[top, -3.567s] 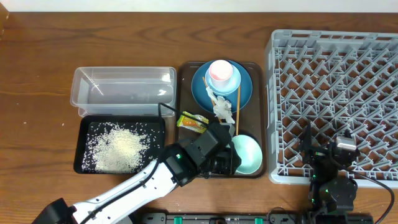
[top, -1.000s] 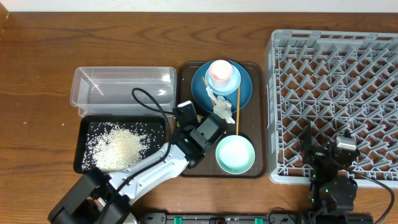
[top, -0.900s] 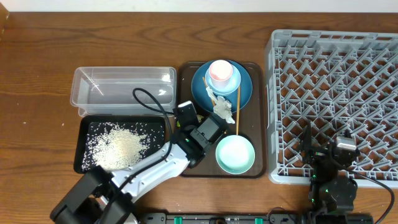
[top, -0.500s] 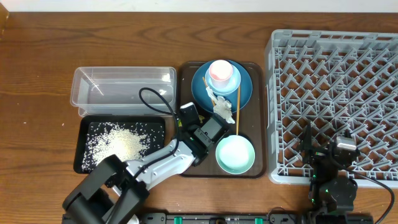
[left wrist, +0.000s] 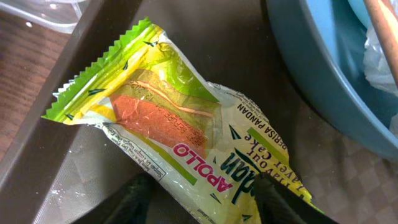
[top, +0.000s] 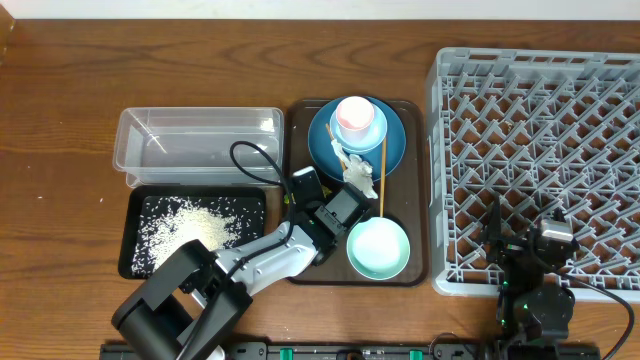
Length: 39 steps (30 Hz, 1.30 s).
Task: Sort waste into correct bins and load items into the dishwasher rack
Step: 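Grasp the yellow snack wrapper with the left gripper, then carry the wrapper left and drop it into the clear bin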
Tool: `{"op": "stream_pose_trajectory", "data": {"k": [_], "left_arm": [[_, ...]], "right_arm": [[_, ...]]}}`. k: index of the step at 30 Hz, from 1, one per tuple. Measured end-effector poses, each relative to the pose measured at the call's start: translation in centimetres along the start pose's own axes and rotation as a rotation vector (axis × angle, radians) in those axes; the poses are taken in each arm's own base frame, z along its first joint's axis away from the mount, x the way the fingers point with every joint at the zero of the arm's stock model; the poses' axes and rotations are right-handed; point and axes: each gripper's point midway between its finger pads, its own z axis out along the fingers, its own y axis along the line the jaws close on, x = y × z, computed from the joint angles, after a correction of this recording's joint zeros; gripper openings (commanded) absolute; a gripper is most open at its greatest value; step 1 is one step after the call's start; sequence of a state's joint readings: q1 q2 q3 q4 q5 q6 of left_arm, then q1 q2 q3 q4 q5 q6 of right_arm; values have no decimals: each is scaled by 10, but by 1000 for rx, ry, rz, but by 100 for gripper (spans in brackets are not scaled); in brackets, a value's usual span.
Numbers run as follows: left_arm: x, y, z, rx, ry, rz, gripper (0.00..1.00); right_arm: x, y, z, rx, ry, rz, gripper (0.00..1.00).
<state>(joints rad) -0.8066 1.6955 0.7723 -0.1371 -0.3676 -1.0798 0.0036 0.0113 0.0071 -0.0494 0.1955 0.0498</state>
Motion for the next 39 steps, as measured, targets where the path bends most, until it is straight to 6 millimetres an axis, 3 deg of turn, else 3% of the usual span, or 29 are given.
{"op": "stream_pose_trajectory", "data": {"k": [8,18,23,34,39], "left_arm": [[3,-2,0,9,19,-2,31],[5,0,0,2,27,3,23],[6,2,0,-4,29,3,7],[5,5,-3,-12,34,37,6],[-16,-8,-34,73,-10,101,6]], "right_arm": [[0,0,0,0,0,0,99],[0,0,0,0,0,0,99],[0,0,0,0,0,0,99],[0,0,0,0,0,0,99],[0,0,0,0,0,0,99]]}}
